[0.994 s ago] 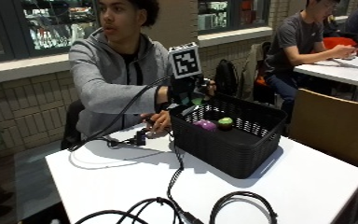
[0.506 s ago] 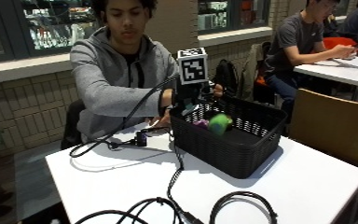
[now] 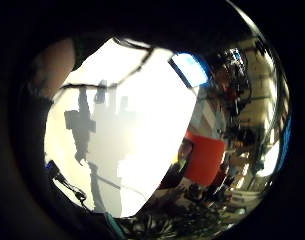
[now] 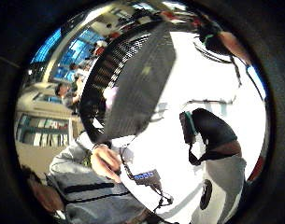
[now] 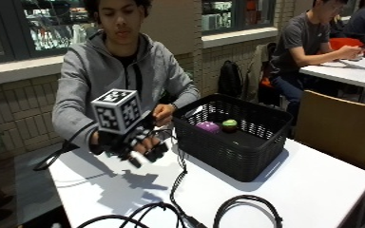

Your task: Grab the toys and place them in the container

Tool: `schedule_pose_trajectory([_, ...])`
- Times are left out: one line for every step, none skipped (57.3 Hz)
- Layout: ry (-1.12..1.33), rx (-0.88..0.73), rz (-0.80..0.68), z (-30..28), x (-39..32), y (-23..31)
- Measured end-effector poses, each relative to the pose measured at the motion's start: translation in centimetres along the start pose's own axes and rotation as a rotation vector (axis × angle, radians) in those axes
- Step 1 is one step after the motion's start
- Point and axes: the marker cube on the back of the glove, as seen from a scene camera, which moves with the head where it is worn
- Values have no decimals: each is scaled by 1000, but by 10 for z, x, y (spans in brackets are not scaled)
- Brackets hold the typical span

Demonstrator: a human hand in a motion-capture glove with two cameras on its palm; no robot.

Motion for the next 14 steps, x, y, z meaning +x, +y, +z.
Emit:
schedule_pose_trajectory([-5,2,20,3,8,5])
schedule_pose_trajectory([-15,2,44,6,16,11])
schedule_pose_trajectory([-26,1,67,10,24,17])
schedule_pose_trajectory([-36,-2,88,13,32,23])
schedule_pose_trajectory([-45,-4,106,17,38,28])
schedule_pose_trajectory([-53,-4,121,20,45,33])
schedule_pose_trajectory([-61,-2,135,24,50,38])
schedule_pose_trajectory([-70,0,148,27,56,43])
schedule_pose_trajectory([-79,2,160,31,61,47])
schedule_pose_trajectory([-90,5,173,34,66,52])
schedule_pose_trajectory([-102,8,185,38,70,56])
schedule_pose_trajectory([-113,11,197,40,74,59])
schedule_pose_trajectory([-123,14,207,42,76,62])
schedule_pose_trajectory([-129,16,213,44,78,63])
